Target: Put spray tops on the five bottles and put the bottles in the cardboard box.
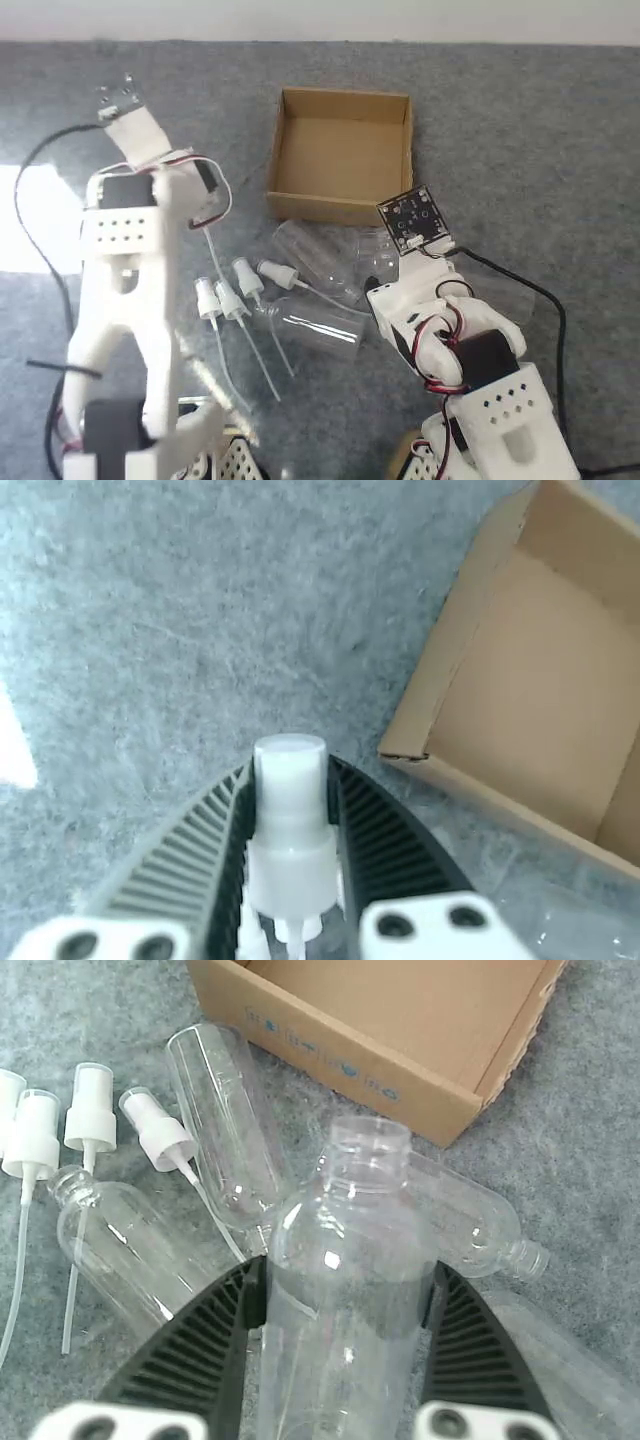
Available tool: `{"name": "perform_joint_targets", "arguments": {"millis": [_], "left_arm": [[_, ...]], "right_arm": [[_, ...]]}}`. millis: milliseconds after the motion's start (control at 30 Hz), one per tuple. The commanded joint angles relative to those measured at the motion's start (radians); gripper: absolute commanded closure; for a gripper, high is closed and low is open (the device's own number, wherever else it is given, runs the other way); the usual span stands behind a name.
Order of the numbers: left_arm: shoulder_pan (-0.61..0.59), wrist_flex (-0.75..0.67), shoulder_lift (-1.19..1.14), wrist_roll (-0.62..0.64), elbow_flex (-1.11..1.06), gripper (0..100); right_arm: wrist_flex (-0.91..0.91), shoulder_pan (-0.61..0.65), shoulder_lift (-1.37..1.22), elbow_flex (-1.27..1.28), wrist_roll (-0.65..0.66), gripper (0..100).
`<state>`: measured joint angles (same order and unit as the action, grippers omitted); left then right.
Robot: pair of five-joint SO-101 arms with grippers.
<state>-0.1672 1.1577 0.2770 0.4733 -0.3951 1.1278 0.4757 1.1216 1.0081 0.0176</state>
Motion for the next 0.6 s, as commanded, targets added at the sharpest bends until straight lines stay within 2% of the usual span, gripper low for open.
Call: {"name": "perform_joint_targets", "arguments": {"millis": [0,567], "left_arm": [[0.002,-0.069,0.144,0.002,-0.041,99],[-0.037,-0.078,0.542,0.008,-0.088,99]], "right_arm": [[-0.018,-0.004,0.033,-0.017,-0.005,85.4],[-0.107,0.019,0.035,-0.017,-0.003,85.4]]}}
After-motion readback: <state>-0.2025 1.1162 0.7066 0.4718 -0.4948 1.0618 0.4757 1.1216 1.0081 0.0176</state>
